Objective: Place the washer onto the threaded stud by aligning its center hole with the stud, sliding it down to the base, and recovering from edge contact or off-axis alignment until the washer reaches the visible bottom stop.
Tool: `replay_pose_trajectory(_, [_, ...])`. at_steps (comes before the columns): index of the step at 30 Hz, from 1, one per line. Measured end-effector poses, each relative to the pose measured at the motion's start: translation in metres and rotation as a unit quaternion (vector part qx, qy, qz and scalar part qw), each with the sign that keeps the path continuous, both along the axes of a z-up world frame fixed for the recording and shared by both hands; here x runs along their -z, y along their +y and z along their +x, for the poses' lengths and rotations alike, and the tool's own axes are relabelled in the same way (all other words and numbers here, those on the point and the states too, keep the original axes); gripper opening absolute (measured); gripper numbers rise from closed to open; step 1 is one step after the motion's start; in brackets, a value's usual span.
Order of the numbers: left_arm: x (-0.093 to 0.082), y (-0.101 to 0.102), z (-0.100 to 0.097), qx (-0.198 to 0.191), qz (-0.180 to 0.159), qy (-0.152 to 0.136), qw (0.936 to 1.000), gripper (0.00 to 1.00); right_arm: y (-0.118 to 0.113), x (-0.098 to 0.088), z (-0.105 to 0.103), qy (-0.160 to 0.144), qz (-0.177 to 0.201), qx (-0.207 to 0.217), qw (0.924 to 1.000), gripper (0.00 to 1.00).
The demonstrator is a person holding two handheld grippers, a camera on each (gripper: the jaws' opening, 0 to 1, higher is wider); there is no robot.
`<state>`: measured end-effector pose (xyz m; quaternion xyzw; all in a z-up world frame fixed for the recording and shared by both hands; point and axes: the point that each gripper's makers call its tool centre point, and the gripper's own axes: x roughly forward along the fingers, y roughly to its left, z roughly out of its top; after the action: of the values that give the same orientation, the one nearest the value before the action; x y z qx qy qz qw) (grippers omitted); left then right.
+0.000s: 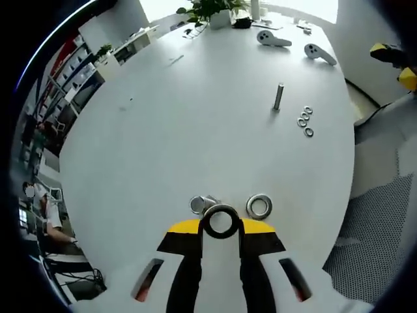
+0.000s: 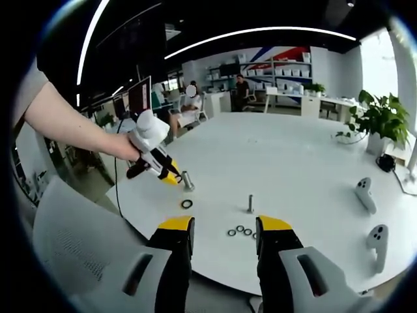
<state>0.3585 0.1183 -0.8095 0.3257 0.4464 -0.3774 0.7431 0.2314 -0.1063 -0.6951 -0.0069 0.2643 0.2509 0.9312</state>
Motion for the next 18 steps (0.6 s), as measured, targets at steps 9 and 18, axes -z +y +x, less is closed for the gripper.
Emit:
replay_pose_trajectory(9, [-0.008,-0.007,0.005,0.020,0.003,-0.013,0.9997,0.19,-0.001,0.000,0.000,-0.001,0.000,0.001,1.0000,0.40])
replay_pose_trajectory(18, [-0.006,-0.004,0.019,0.017,0.005,-0.026,0.9995,0.19,0.000,0.001,0.000,0.001,-0.001,-0.001,1.0000,0.40])
